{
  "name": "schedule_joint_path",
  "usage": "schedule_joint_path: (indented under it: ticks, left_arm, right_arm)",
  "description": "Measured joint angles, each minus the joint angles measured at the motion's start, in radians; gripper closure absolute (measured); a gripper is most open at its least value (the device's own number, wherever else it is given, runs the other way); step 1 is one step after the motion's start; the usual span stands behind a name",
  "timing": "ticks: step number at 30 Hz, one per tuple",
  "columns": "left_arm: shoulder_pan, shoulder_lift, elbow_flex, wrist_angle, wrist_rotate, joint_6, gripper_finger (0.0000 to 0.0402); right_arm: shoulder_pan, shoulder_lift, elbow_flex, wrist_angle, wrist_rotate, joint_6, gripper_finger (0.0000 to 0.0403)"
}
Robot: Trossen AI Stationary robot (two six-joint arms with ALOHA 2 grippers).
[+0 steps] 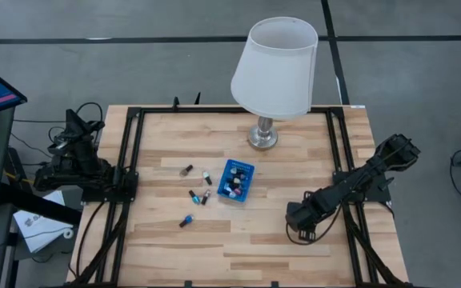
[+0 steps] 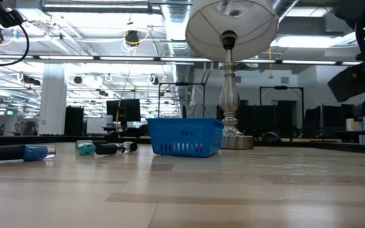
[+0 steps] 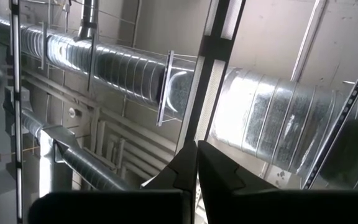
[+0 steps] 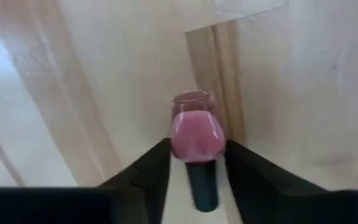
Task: Pick & Place Nail Polish
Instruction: Put the light pink nail polish into the blue basket
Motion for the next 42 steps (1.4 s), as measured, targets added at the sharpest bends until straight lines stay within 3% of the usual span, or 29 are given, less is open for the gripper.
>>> schedule_joint_path:
  ticks: [5,11,20,26,35,42]
  left_arm:
    - [0.0,0.0,0.0,0.0,0.0,0.0,0.0394]
    - [0.0,0.0,0.0,0.0,0.0,0.0,0.0394]
    - [0.0,0.0,0.0,0.0,0.0,-0.003,0.0394]
    - [0.0,0.0,0.0,0.0,0.0,-0.003,0.0394]
    - [0.0,0.0,0.0,0.0,0.0,-0.003,0.0394]
    - [0.0,0.0,0.0,0.0,0.0,-0.003,0.0394]
  right_arm:
    - [0.0,-0.005,-0.003,0.02,-0.002,-0.003,0.0327]
    - [-0.023,-0.055,-0.01,0.028,-0.007,-0.022,0.0356]
    - [-0.143,-0.142,0.01,0.022,0.005,-0.079,0.0358]
    - [-0.301,-0.146,0.16,0.0,0.1,-0.263,0.0358]
    - [-0.575,0.043,0.499,-0.005,0.157,-0.585,0.0358]
    - [-0.655,0.267,0.69,-0.052,0.142,-0.722,0.0358]
